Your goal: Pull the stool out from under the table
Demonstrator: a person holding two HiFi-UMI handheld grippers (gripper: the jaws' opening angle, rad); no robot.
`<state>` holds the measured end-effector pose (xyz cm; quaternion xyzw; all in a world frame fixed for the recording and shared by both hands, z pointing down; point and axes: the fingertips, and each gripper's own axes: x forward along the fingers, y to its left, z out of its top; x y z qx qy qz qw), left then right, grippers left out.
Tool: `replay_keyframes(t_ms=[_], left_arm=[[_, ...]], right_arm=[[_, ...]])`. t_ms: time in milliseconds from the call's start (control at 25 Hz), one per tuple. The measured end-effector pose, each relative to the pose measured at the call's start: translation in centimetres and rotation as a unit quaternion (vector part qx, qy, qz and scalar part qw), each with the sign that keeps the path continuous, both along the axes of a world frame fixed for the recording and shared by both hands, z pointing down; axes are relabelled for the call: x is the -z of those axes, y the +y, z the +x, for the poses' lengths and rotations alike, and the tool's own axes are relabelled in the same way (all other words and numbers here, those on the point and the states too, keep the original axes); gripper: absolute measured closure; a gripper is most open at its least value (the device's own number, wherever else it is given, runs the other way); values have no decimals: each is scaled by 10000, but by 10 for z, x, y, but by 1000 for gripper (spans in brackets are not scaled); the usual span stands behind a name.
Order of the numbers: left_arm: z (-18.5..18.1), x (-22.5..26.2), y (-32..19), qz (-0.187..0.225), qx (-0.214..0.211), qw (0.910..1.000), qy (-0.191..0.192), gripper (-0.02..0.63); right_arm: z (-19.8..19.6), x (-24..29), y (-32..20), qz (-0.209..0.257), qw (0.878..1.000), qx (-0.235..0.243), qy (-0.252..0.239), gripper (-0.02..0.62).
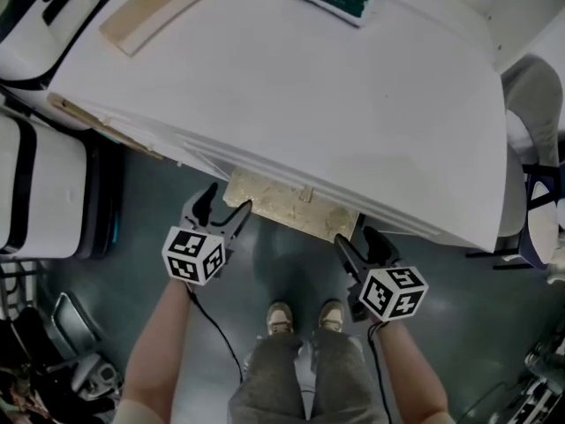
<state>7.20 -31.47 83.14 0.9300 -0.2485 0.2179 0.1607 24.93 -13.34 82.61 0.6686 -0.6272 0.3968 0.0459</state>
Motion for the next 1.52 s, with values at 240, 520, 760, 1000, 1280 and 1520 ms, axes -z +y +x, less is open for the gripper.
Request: replay_keyframes(t_ms=[240, 520, 760, 1000, 1280, 1520], left_arm=[[7, -57, -22, -182, -54, 9997, -139, 242], [12, -94, -50, -395, 121, 9991, -65, 204], [26, -118, -58, -655, 95, 9977, -119, 189], [33, -132, -67, -779, 48, 9969, -135, 171], [35, -142, -67, -1456, -44, 9889, 280, 155], [42, -142, -62, -1552, -218, 9871, 331, 155]], right_arm=[[21, -51, -17, 43, 9993, -349, -137, 261], [43, -95, -31, 161, 9969, -750, -160, 196], [59, -118, -36, 196, 9931, -1058, -461, 181], [67, -137, -41, 300, 9902, -1250, -542, 152], [62, -149, -51, 413, 9877, -1155, -971, 143], [61, -150, -53, 451, 9872, -1146, -1014, 134]])
